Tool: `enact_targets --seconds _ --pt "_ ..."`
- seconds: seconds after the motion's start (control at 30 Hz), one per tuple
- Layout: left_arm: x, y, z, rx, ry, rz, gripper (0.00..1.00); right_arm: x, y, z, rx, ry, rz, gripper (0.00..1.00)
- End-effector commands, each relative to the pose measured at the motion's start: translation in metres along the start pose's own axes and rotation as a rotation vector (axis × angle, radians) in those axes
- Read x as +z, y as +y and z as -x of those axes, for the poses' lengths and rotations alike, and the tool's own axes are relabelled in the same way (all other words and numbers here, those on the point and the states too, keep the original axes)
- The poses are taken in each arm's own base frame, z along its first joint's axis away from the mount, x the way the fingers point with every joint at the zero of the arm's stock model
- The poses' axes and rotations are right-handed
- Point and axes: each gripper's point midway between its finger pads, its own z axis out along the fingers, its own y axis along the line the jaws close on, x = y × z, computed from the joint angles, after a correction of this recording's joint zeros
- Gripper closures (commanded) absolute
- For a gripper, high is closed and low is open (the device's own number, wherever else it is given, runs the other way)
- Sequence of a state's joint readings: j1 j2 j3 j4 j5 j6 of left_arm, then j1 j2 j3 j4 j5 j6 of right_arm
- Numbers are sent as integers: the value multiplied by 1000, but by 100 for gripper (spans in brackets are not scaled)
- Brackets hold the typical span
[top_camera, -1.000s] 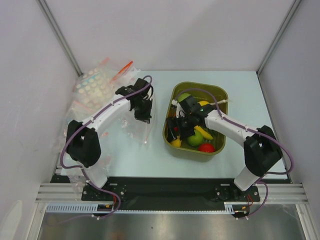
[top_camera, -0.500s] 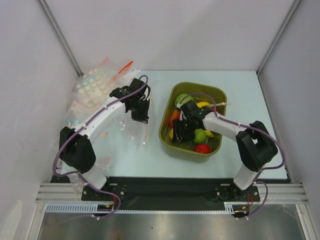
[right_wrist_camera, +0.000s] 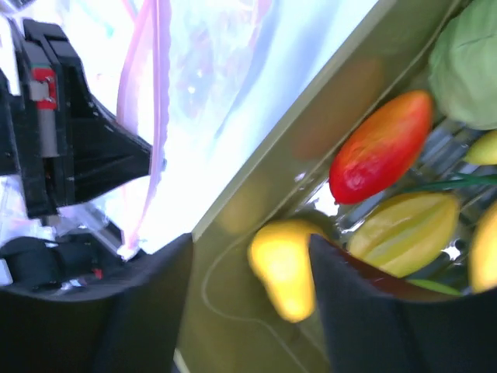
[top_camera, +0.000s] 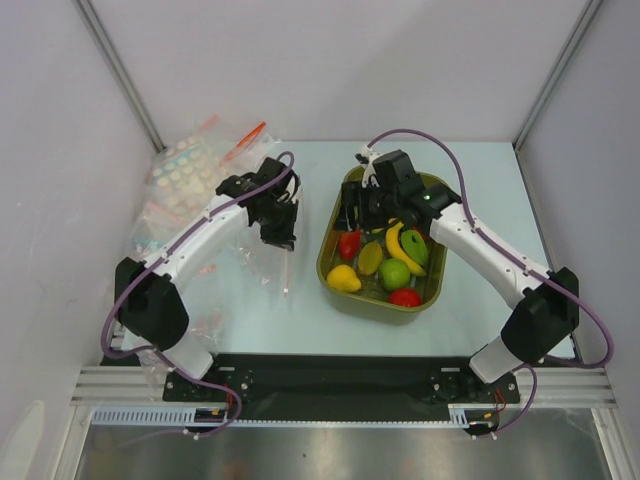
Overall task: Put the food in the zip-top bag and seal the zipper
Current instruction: Pick up the fake fruit from the bin.
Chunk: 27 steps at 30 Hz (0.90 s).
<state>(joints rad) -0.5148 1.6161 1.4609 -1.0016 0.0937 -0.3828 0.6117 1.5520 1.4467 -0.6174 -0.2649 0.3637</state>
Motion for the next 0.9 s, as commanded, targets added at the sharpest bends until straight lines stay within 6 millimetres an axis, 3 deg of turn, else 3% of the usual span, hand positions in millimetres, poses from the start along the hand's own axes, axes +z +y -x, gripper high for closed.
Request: enact_targets --seconds 0.0,0.13,0.27,0.5,0.6,0.7,0.8,0.83,0.87 --pt "-22 -12 10 24 -58 -48 100 4 -18 -11 -7 51 -92 31" --pt "-23 -14 14 35 -63 -52 100 18 -39 -33 -32 105 -147 20" --pt "-22 -13 16 44 -66 -48 100 32 -43 -64 -81 187 -116 16" --pt "-18 -11 14 49 -54 -40 100 56 -22 -123 -82 330 42 15" --pt "-14 -11 13 47 -46 -43 100 75 -29 -146 -56 375 41 14" --pt "-11 -11 14 48 -41 -42 100 91 -43 -151 -36 386 -12 21" --pt "-12 -12 15 54 -45 -43 100 94 -55 -141 4 355 -68 46" --pt "-12 -12 16 53 -48 -44 100 91 -55 -134 7 335 -74 59" --pt "-12 -13 17 57 -50 -47 99 88 -55 -126 17 314 -74 62"
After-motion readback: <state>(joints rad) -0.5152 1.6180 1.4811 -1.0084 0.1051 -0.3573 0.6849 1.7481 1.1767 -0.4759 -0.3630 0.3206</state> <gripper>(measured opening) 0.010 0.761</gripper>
